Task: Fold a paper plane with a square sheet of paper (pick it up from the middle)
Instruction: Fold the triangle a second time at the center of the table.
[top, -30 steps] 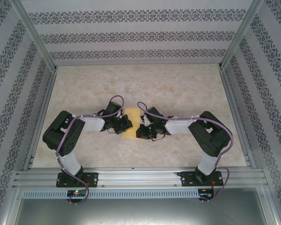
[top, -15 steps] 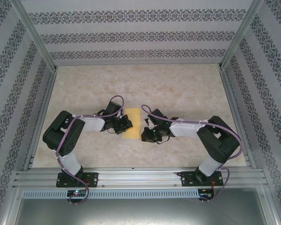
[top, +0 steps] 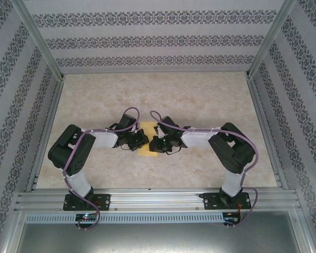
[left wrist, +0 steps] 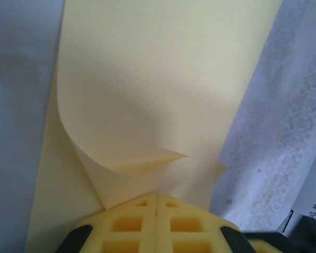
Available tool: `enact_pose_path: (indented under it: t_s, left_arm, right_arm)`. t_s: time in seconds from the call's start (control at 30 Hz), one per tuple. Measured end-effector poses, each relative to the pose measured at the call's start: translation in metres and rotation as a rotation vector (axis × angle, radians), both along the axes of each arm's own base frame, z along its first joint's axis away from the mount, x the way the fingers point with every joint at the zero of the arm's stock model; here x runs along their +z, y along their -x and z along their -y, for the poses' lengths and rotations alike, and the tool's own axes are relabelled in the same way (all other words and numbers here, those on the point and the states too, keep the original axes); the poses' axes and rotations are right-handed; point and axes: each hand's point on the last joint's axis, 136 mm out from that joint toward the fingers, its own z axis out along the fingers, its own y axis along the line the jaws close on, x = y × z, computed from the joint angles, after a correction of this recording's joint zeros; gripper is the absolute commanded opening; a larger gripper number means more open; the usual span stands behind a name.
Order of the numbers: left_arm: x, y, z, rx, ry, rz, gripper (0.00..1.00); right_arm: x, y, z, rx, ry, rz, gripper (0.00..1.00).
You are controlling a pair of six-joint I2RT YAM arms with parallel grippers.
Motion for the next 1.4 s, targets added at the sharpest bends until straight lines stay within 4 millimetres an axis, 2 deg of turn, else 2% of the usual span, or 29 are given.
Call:
enact_pose_path:
  t_s: [0.3, 0.47, 0.6, 0.77, 0.87, 1.13, 1.27, 1.4]
  left_arm:
    - [0.0, 0.0, 0.0, -0.012, -0.008, 0.009, 0.0]
    - [0.0, -0.001, -0.005, -0.01, -0.001, -0.002, 0.0]
    - [0.001, -0.007, -0.014, 0.003, -0.012, -0.013, 0.0]
    - [0.002, -0.025, -0.035, 0.054, -0.033, -0.015, 0.0]
    - [0.002, -0.034, -0.041, 0.06, -0.039, -0.015, 0.0]
    - [0.002, -0.036, -0.051, 0.045, -0.035, -0.027, 0.02]
    - [0.013, -0.051, -0.065, 0.067, -0.058, -0.011, 0.04]
    - [0.035, -0.053, -0.064, 0.062, -0.054, 0.033, 0.04]
  right_arm:
    - [-0.005, 0.002, 0.003, -0.001, -0.033, 0.016, 0.02]
    - [-0.004, 0.001, 0.004, -0.004, -0.04, 0.024, 0.0]
    - [-0.004, 0.001, 0.004, -0.004, -0.041, 0.026, 0.0]
    - [-0.005, 0.001, 0.004, -0.004, -0.045, 0.025, 0.0]
    - [-0.005, 0.001, 0.003, -0.001, -0.049, 0.021, 0.0]
    - [-0.005, 0.002, 0.0, 0.007, -0.06, 0.016, 0.0]
    - [-0.005, 0.001, 0.0, 0.009, -0.064, 0.017, 0.0]
    - [-0.005, 0.001, 0.0, 0.009, -0.065, 0.017, 0.0]
